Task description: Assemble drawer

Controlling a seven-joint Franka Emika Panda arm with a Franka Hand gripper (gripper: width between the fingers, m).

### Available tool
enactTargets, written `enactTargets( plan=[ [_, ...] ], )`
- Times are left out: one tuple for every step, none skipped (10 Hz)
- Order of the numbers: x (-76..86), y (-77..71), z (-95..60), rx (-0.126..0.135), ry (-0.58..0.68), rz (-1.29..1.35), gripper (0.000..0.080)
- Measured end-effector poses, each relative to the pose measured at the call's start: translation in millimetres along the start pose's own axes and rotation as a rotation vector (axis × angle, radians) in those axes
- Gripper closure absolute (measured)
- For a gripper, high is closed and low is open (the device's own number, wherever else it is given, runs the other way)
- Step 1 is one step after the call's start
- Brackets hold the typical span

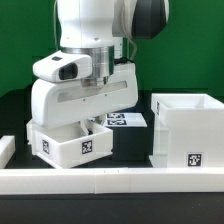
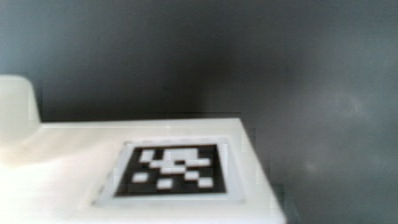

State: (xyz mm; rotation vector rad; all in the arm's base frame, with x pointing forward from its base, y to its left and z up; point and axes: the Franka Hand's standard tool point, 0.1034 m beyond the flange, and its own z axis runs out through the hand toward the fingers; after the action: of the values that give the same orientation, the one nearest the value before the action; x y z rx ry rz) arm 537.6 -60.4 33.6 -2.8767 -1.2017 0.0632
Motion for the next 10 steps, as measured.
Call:
enactTargets(
  plan=[
    [-0.9, -0.9, 0.7, -0.004, -0.005, -0.076, 0.0758],
    [-2.6, -1.0, 1.1, -0.007, -0.006, -0.146, 0.0758],
    [-3.7, -0.4, 1.9, -0.005, -0.007, -0.197, 0.0758],
    [-4.3, -0.2, 2.3, -0.004, -0.008, -0.224, 0.0758],
    [-5.2, 0.3, 2.8, -0.004, -0.01, -0.279, 0.0758],
    [-6.3, 0.9, 3.1, -0.005, -0.013, -0.324, 0.0758],
    [-8.4, 2.1, 3.5, -0.008, -0.025, -0.442, 0.0758],
    [-8.8, -0.4, 5.5, -0.014, -0.035, -0.522, 0.0758],
    [-9.6, -3.8, 8.4, -0.024, -0.045, -0.631, 0.0758],
    [-10.5, -3.6, 8.6, -0.024, -0.052, -0.681, 0.0758]
  ],
)
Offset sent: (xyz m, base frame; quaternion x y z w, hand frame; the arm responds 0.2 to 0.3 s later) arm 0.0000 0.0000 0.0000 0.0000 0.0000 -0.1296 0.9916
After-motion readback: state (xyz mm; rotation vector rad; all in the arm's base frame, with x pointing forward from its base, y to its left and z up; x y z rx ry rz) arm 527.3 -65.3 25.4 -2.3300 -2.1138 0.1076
